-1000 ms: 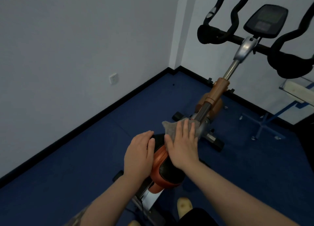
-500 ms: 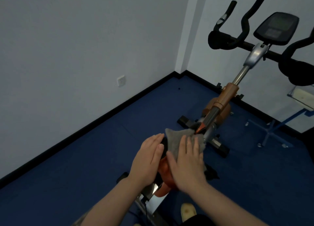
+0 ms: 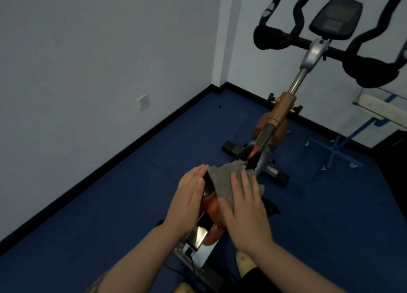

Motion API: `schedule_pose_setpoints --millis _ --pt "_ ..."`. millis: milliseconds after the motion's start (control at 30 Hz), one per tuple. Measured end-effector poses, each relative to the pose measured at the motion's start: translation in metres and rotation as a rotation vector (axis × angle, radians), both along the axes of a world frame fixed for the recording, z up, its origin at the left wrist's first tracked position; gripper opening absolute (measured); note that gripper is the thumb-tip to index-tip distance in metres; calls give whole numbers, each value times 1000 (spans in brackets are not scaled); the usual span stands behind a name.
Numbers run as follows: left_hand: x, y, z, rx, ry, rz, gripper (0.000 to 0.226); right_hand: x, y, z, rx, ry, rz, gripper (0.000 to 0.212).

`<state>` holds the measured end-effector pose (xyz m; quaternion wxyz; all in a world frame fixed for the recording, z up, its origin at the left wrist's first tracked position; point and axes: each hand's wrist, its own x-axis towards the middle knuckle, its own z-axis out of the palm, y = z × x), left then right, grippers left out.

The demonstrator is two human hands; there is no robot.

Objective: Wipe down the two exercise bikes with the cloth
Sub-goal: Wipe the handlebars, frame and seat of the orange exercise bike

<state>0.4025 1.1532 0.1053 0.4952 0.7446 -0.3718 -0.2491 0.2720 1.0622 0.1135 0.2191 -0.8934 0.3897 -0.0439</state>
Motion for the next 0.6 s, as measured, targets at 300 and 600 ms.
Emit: schedule_pose_setpoints --millis 300,600 --pt "2 0 -4 13 -80 -11 49 -9 27 -11 209 -336 -268 71" --pt "5 0 -3 44 -160 -29 50 -2 14 -5 358 -353 -354 69"
